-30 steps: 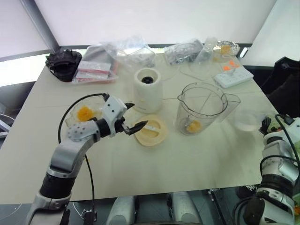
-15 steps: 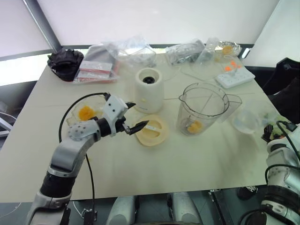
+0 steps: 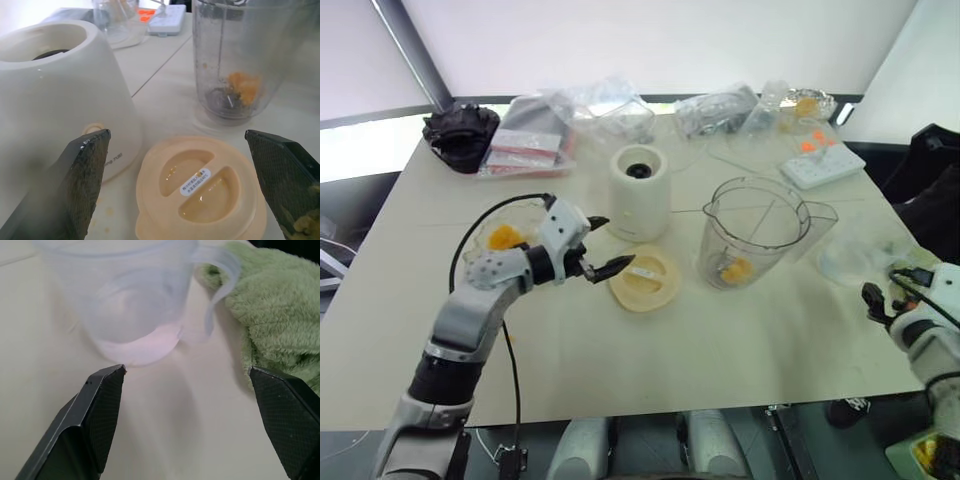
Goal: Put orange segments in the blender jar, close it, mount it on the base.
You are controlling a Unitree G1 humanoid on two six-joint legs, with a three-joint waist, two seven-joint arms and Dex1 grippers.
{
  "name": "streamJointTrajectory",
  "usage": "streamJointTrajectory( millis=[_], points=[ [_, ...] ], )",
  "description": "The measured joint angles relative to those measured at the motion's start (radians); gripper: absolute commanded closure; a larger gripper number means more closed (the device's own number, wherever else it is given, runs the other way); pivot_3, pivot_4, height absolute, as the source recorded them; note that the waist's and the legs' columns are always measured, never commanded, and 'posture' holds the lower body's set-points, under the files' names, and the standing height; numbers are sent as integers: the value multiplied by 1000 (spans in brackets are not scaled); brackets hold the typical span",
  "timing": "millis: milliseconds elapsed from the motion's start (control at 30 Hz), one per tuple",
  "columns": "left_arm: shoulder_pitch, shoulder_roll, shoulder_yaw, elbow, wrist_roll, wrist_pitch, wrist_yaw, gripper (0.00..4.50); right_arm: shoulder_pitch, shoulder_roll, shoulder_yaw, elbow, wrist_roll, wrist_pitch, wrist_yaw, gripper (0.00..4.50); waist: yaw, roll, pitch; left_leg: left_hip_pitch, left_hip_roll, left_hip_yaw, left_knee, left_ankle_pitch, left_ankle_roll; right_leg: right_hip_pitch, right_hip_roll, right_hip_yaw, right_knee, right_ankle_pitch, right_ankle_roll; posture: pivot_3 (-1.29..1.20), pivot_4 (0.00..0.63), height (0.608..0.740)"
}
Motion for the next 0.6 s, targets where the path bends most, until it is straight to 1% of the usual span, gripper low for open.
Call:
streamJointTrajectory(
  millis=[167,300,400,467,567,600],
  points=[
    [-71,40,-42,119,17,-71,-121,0,73,-142,-32,-115,99,141,170,419,0,0,0,-1,0,0,0,0,0,0,0,-1,-2,0,0,0,150,740],
    [-154,39,-88,257,47,-156,-215,0,109,-226,-76,-195,189,196,312,419,2,-1,0,-2,0,0,1,0,0,1,0,-1,-5,0,0,0,150,740],
    [-239,28,-139,412,97,-253,-297,0,93,-275,-103,-252,267,212,403,419,2,-1,0,-3,0,1,1,0,0,1,0,-2,-6,0,1,0,150,740],
    [-310,13,-178,545,139,-338,-354,0,47,-290,-111,-291,335,214,447,419,1,-3,1,-4,0,1,1,0,0,1,0,-2,-7,1,2,0,150,740],
    [-381,-11,-212,692,188,-446,-410,0,-1,-298,-110,-338,406,212,467,419,3,-5,2,-5,0,0,1,0,0,1,0,-3,-8,2,3,0,150,740],
    [-400,-22,-216,742,202,-479,-426,255,-14,-298,-108,-349,424,211,463,386,3,-5,2,-5,0,0,1,0,0,1,0,-3,-9,2,4,0,150,740]
  ],
)
